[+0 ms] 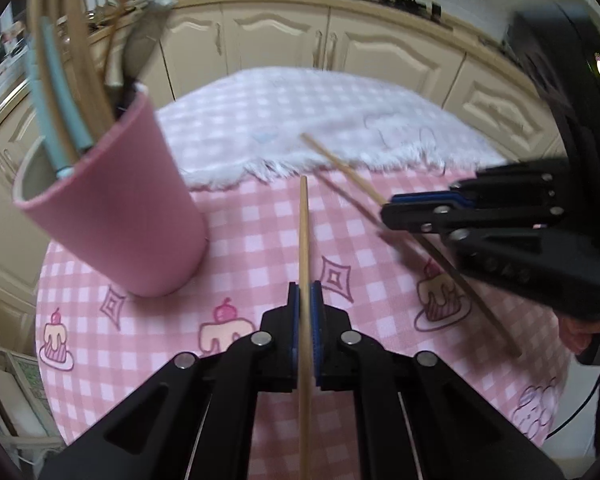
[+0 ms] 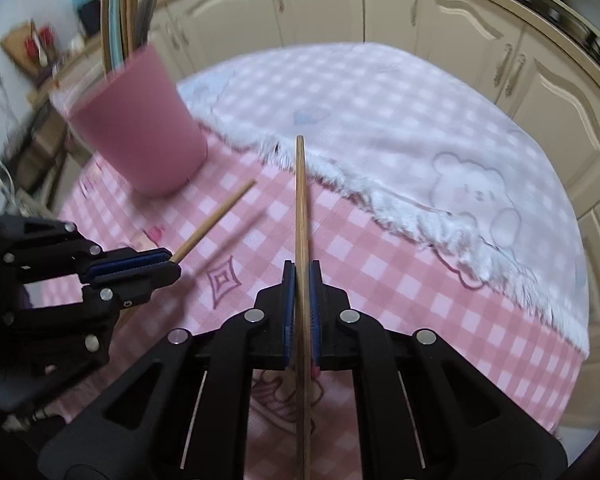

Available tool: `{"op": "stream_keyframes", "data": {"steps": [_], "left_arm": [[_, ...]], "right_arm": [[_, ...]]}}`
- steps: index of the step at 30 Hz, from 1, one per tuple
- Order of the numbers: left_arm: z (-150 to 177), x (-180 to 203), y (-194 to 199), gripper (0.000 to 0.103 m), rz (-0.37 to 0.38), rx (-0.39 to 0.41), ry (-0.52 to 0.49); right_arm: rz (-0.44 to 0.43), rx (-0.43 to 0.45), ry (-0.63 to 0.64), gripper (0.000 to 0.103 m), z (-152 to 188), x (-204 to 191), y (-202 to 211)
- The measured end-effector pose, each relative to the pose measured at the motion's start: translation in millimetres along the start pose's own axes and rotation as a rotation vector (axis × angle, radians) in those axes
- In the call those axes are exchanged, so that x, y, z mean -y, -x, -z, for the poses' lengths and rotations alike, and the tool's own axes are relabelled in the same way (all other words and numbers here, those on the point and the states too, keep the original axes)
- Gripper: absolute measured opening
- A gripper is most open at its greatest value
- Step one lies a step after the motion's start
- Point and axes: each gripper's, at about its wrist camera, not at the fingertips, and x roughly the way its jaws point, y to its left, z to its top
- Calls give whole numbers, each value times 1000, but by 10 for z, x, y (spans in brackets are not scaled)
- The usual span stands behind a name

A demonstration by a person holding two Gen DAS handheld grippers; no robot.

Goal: Organize utensils
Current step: 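Lift both held chopsticks upright and carry them above the pink cup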

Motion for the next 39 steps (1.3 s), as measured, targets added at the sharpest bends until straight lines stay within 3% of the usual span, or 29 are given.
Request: {"op": "stream_keyframes", "data": {"steps": [11, 26, 31, 35, 36, 38, 39], "left_arm": [[-101, -233, 592, 5, -30, 194, 69], [-223, -442, 1228, 5, -84, 351, 113], [-260, -513, 1355, 5, -96, 389, 126], [-231, -545, 1370, 5, -99, 389, 130], [-221, -545, 1361, 5, -98, 387, 131], [-201, -559, 1347, 5, -92, 380, 134], [-188, -557, 1334, 5, -92, 377, 133]], "right_arm": [[-107, 231, -95, 7, -45, 30, 601], [-135, 404, -44, 7, -287, -220, 1103], [-126, 419, -17, 7, -393, -318, 1155], [-89, 307, -1, 7, -432, -346, 887], [-80, 273, -6, 11, -422, -331, 786], [-44, 186, -29, 29, -423, -281, 498], [-32, 164, -37, 50, -422, -261, 399]]}}
